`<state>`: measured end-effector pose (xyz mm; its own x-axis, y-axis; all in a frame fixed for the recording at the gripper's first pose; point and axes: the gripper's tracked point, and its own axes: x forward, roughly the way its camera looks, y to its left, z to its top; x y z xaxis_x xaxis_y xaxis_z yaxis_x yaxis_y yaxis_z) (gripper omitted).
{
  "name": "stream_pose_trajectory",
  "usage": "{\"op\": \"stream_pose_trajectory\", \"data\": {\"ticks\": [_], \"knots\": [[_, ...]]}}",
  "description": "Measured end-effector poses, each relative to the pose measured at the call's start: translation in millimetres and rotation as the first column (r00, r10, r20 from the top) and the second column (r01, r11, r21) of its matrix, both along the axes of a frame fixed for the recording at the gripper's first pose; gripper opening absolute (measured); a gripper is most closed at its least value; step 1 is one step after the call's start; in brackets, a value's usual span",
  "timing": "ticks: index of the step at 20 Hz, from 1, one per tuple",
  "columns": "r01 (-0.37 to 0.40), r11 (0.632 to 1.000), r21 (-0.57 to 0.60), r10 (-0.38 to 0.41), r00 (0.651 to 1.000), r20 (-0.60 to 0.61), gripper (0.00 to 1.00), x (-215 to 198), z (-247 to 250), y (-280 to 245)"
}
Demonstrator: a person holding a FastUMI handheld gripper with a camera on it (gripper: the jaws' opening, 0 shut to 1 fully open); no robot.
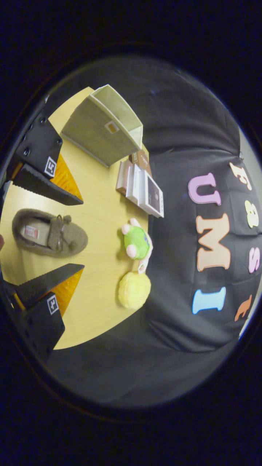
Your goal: Open the storage box then place both shoes into the box .Put the left shoe in first, then the right shoe, with the right side of both shoes facing outward in a uniform manner.
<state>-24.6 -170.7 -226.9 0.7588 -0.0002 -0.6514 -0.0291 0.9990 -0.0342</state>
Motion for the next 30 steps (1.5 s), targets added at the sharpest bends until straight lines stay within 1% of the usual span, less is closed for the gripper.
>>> {"op": "stream_pose_trajectory", "data": {"ticks": [2,8,11,14,15,20,22,24,26,27,29,30], "knots": [[0.001,1.000,-0.006,-0.001,0.999,-0.044,1.00,-10,-18,-10],[-0.030,0.999,-0.020,0.027,0.989,-0.147,1.00,-28,-69,-26],[-0.040,0.999,-0.004,0.038,0.980,-0.194,1.00,-32,-86,-28],[-0.028,0.999,0.018,0.032,0.967,-0.252,1.00,-38,-104,-29],[-0.022,1.000,0.013,0.024,0.963,-0.270,0.94,-41,-108,-32],[0.059,0.989,0.132,-0.008,0.934,-0.357,0.60,-46,-118,-17],[0.087,0.990,0.109,-0.040,0.926,-0.375,0.47,-46,-121,-24],[0.101,0.990,0.102,-0.053,0.919,-0.391,0.33,-47,-120,-22],[0.139,0.988,0.065,-0.103,0.914,-0.392,0.19,-44,-120,-33],[0.149,0.986,0.070,-0.109,0.909,-0.403,0.11,-47,-118,-33],[0.201,0.978,0.054,-0.165,0.906,-0.390,0.06,-44,-116,-37],[0.211,0.976,0.055,-0.171,0.898,-0.405,0.04,-47,-116,-37]]}}
